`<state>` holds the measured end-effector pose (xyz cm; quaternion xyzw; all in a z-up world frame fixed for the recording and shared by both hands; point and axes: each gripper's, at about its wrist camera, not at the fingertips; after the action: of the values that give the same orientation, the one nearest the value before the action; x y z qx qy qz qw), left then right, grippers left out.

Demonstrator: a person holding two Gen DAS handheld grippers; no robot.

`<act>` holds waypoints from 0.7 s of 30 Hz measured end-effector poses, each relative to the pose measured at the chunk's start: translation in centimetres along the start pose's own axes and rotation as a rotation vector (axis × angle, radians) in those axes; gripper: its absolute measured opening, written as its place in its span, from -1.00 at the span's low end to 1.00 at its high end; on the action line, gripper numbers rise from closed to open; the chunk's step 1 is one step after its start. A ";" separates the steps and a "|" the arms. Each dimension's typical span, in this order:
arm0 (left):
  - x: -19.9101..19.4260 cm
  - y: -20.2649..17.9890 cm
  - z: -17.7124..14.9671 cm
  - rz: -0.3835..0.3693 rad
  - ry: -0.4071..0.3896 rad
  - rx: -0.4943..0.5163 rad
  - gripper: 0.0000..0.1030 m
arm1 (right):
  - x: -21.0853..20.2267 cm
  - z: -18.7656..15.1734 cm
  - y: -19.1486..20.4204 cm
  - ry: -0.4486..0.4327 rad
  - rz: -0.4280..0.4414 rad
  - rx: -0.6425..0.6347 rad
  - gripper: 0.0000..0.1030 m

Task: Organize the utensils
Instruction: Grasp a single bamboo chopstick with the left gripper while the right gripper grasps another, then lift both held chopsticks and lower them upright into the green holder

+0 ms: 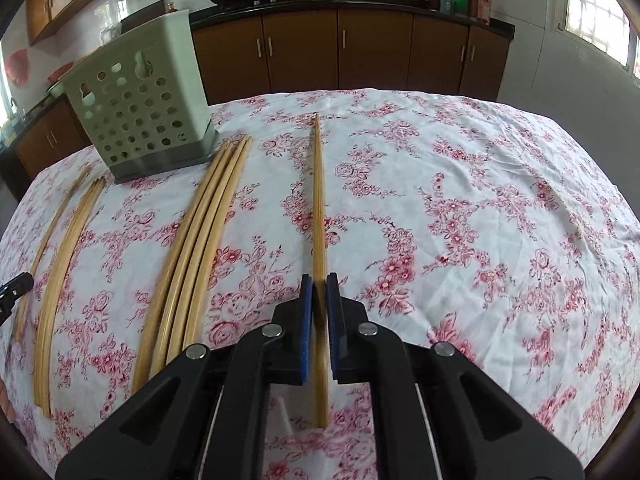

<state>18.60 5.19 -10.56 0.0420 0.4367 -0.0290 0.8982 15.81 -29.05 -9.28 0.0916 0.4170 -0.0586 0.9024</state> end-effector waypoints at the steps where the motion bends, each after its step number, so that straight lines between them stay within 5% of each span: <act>1: -0.1 0.0 0.0 -0.001 0.000 0.002 -0.81 | 0.0 0.0 0.0 0.000 -0.002 -0.006 -0.84; 14: -1.2 -0.4 -1.1 0.003 -0.002 0.040 -0.84 | -1.7 -0.9 0.0 -0.012 0.018 -0.016 -0.84; 21: -7.2 1.3 2.6 0.004 -0.206 -0.012 -0.84 | -7.3 2.7 -0.3 -0.212 0.054 -0.010 -0.85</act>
<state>16.33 6.36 -3.21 0.0343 0.3423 -0.0287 0.9385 13.08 -29.69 -2.02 0.0916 0.3169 -0.0415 0.9431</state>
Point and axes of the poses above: each gripper's, at about its wrist camera, not at the fingertips, and x roughly the way its jaws point, y to its left, z to its top, and after that the axes turned 6 degrees about x, right-handed
